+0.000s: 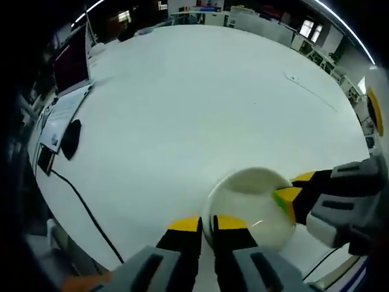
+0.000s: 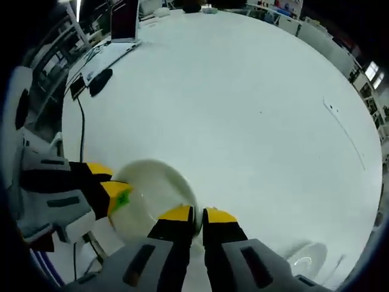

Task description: Tidy tabletop coffee trays, cups and spoons，present forward

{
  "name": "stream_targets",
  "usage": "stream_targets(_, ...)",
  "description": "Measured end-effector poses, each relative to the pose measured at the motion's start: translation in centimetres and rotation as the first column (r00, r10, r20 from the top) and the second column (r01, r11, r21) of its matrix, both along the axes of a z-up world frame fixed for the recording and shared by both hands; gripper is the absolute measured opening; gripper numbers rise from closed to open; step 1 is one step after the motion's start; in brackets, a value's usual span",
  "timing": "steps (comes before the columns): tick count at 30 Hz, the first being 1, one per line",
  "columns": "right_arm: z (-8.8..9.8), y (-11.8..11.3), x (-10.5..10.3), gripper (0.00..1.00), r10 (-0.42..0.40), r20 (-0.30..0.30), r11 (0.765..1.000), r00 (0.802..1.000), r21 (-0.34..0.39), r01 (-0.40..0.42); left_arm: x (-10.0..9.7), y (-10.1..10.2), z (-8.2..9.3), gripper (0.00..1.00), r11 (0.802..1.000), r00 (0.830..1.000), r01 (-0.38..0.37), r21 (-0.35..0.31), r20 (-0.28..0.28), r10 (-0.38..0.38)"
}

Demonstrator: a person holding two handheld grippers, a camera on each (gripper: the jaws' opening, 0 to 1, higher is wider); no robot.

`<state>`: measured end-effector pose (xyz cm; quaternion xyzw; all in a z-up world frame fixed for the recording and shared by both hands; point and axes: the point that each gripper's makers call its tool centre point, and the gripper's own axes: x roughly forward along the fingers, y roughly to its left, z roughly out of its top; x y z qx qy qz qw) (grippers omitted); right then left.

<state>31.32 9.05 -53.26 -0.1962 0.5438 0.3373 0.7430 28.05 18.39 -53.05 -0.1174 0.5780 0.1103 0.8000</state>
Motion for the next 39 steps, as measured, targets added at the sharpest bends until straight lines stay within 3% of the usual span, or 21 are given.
stream_targets(7,0.2,-1.1,-0.7,0.06,-0.018,-0.02,1.0,1.0,-0.023,0.017,-0.6,-1.2,0.2,0.08,1.0,1.0,0.017,0.007,-0.015,-0.017)
stream_targets(12,0.6,-1.2,0.7,0.06,-0.028,-0.03,0.999,0.999,-0.048,0.026,-0.7,-2.0,0.3,0.08,1.0,0.999,0.028,-0.008,-0.031,-0.028)
stream_targets(14,0.9,-1.4,1.1,0.06,-0.03,-0.02,0.998,0.999,-0.056,0.029,0.0,-1.0,0.3,0.08,0.999,0.999,0.033,-0.018,-0.027,-0.034)
stream_targets(16,1.2,-1.7,1.2,0.06,-0.032,-0.016,0.998,0.999,-0.057,0.031,0.4,-1.2,0.7,0.08,0.999,0.999,0.037,-0.025,-0.024,-0.037)
stream_targets(23,2.2,-4.5,1.1,0.06,-0.063,0.001,0.996,0.998,-0.068,0.063,1.5,-3.6,1.6,0.08,0.996,0.997,0.079,-0.038,-0.004,-0.079)
stream_targets(34,3.8,-9.0,2.6,0.06,-0.136,0.013,0.987,0.991,-0.083,0.137,2.9,-9.2,2.9,0.08,0.984,0.985,0.17,-0.061,0.014,-0.169)
stream_targets(36,4.2,-10.0,2.4,0.06,-0.144,0.019,0.985,0.989,-0.093,0.145,1.4,-10.7,3.4,0.08,0.98,0.982,0.189,-0.069,0.017,-0.188)
stream_targets(39,4.7,-11.5,2.7,0.06,-0.168,0.024,0.982,0.985,-0.087,0.17,2.9,-11.7,4.1,0.08,0.975,0.978,0.208,-0.079,0.032,-0.206)
